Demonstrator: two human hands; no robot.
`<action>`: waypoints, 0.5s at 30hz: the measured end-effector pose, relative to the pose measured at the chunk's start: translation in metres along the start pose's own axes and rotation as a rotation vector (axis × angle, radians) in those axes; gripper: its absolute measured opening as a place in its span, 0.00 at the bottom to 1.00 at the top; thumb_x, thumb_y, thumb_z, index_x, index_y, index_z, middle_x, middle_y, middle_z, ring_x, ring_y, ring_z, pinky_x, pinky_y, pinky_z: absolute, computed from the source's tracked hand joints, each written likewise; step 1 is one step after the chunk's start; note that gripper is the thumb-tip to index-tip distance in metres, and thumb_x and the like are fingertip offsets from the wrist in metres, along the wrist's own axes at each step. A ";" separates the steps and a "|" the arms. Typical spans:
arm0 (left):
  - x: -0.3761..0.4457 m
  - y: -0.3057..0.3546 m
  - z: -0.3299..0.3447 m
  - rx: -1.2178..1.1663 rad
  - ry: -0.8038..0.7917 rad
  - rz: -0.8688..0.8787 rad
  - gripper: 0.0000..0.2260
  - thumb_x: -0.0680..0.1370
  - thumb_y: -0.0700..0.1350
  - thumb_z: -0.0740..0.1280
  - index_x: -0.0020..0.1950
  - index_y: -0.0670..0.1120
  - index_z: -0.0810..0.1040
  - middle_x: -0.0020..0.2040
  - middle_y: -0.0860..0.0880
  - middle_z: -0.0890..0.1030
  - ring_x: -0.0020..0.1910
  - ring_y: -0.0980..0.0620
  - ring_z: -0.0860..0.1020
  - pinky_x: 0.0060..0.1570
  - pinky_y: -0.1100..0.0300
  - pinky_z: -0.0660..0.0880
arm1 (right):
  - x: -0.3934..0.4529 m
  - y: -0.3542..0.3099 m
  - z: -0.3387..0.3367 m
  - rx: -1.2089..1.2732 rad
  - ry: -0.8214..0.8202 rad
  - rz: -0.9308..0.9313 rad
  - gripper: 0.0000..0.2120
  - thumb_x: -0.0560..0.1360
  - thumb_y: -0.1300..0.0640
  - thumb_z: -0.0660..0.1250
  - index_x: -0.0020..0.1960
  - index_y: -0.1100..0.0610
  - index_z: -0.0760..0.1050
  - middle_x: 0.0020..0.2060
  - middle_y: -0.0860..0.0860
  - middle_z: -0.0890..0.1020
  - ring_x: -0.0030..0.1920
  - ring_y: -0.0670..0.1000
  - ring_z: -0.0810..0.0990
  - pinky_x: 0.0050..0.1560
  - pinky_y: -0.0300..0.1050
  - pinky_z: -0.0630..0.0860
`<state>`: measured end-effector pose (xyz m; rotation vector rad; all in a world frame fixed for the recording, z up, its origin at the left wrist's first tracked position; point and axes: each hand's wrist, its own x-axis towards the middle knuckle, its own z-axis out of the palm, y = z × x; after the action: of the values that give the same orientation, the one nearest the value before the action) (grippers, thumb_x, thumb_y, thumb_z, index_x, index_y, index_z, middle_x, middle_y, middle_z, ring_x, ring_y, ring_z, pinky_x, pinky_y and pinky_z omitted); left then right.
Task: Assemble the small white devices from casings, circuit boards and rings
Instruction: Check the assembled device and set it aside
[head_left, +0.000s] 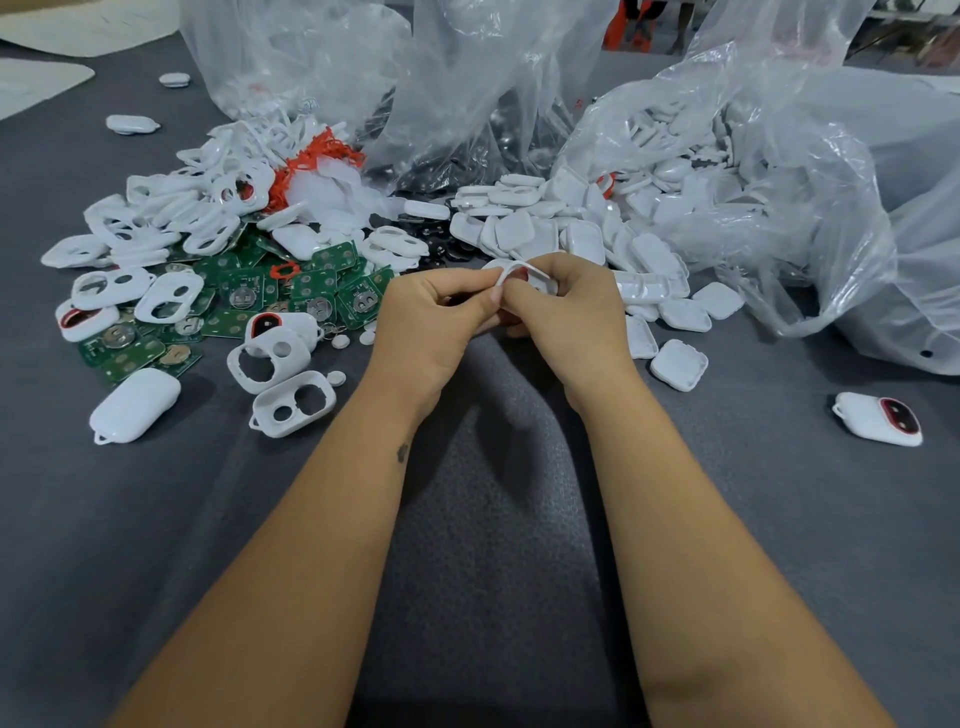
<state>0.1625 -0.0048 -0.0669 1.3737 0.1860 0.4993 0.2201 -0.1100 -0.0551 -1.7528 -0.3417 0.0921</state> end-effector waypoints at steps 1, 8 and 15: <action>0.000 0.000 0.000 0.008 -0.005 0.003 0.12 0.76 0.31 0.68 0.56 0.43 0.81 0.50 0.44 0.85 0.50 0.49 0.84 0.49 0.62 0.80 | 0.000 0.000 0.001 -0.004 0.012 -0.001 0.03 0.69 0.60 0.70 0.42 0.59 0.80 0.38 0.58 0.84 0.43 0.60 0.83 0.46 0.62 0.80; -0.001 0.000 0.001 0.016 -0.002 0.022 0.11 0.75 0.32 0.70 0.52 0.45 0.84 0.48 0.46 0.86 0.49 0.50 0.84 0.47 0.64 0.79 | 0.003 0.004 0.004 -0.005 0.039 0.001 0.02 0.66 0.58 0.70 0.38 0.56 0.79 0.36 0.57 0.83 0.43 0.61 0.83 0.46 0.62 0.80; 0.001 -0.003 0.001 0.093 0.054 0.023 0.12 0.75 0.30 0.69 0.54 0.43 0.82 0.51 0.39 0.84 0.51 0.44 0.83 0.51 0.58 0.80 | 0.002 0.003 0.003 0.019 0.027 -0.001 0.03 0.70 0.59 0.69 0.39 0.52 0.79 0.40 0.55 0.84 0.46 0.59 0.83 0.51 0.61 0.79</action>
<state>0.1648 -0.0059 -0.0695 1.4551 0.2403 0.5531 0.2215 -0.1072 -0.0588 -1.7333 -0.3217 0.0709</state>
